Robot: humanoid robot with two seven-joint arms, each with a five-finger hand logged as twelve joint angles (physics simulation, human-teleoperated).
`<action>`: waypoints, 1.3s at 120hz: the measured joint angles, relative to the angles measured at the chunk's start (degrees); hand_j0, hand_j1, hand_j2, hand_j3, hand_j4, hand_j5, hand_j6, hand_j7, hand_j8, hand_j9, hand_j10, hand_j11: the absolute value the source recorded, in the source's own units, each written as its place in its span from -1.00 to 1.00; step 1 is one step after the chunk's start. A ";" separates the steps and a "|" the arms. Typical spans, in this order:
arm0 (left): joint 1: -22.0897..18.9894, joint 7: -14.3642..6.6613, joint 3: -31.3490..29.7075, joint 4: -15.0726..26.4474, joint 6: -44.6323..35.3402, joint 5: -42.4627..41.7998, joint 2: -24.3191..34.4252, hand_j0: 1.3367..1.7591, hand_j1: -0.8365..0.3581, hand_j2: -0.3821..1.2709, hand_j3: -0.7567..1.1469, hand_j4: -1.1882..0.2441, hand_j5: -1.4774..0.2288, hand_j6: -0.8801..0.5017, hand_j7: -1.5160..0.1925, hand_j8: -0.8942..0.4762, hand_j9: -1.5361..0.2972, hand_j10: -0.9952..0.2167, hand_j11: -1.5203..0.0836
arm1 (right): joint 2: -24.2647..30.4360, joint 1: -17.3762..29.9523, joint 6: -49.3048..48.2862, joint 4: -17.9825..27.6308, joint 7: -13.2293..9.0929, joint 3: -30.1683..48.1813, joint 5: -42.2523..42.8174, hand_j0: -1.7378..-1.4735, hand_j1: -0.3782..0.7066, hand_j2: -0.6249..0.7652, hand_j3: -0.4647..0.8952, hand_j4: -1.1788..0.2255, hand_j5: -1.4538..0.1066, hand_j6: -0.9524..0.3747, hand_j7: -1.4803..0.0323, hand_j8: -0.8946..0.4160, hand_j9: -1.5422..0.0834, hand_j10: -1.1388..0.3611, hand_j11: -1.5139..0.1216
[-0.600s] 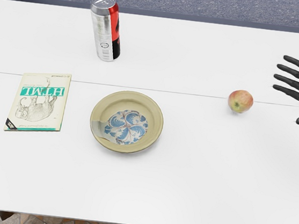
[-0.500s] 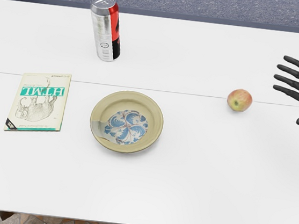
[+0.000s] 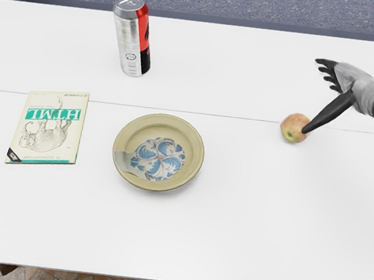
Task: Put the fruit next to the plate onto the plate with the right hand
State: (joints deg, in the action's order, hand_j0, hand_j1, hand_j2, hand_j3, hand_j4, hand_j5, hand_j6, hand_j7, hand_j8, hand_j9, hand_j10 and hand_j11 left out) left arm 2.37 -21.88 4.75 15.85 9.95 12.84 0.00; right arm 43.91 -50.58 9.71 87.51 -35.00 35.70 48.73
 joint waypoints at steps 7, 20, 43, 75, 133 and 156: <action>0.00 0.00 0.00 0.01 0.00 0.00 0.00 0.52 0.98 -0.54 -0.21 0.66 0.73 0.27 0.77 0.31 0.68 0.64 0.90 | -1.19 -3.60 4.42 -1.18 0.00 -6.60 3.12 -0.40 -0.89 -0.11 -0.32 0.64 0.82 0.39 0.91 0.32 0.85 0.48 0.81; 0.00 0.00 0.00 0.00 -0.01 0.00 0.00 0.52 0.98 -0.54 -0.21 0.66 0.73 0.27 0.77 0.31 0.68 0.64 0.90 | -5.83 -6.35 9.57 -5.18 0.00 -13.85 6.02 -0.40 -0.89 -0.11 -0.32 0.64 0.82 0.39 0.91 0.32 0.85 0.48 0.81; 0.00 0.00 0.00 -0.01 0.00 0.00 0.00 0.52 0.98 -0.54 -0.21 0.66 0.73 0.27 0.77 0.31 0.68 0.64 0.90 | -13.64 -7.46 12.84 -15.78 0.00 -20.62 7.60 -0.40 -0.87 -0.11 -0.32 0.63 0.81 0.38 0.90 0.31 0.84 0.47 0.80; 0.00 0.00 0.00 -0.01 0.01 0.00 0.00 0.52 0.98 -0.54 -0.21 0.66 0.73 0.27 0.77 0.31 0.68 0.64 0.90 | -19.02 -7.39 13.62 -21.62 0.00 -22.11 7.80 -0.40 -0.55 -0.15 -0.32 0.42 0.56 0.16 0.64 0.08 0.61 0.27 0.56; 0.00 0.00 0.01 0.00 0.01 0.00 0.00 0.52 0.98 -0.54 -0.21 0.66 0.73 0.27 0.77 0.31 0.68 0.64 0.90 | -18.95 -6.13 13.46 -22.04 -0.01 -22.99 7.70 -0.38 -0.12 -0.19 -0.32 0.11 0.19 -0.17 0.27 -0.12 0.24 -0.01 0.20; 0.00 0.00 0.02 0.01 0.00 0.01 0.00 0.52 0.98 -0.54 -0.21 0.66 0.73 0.27 0.77 0.31 0.68 0.64 0.90 | -19.13 -6.11 13.36 -22.04 0.00 -23.32 7.64 -0.35 0.04 -0.04 -0.32 -0.04 0.04 -0.19 0.11 0.07 0.08 0.05 0.02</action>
State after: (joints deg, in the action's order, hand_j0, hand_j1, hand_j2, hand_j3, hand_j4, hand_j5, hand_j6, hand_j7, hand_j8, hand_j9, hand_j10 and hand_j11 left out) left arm 2.37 -21.88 4.77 15.86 9.94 12.85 0.00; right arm 24.78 -56.69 23.06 65.48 -35.00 12.38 56.37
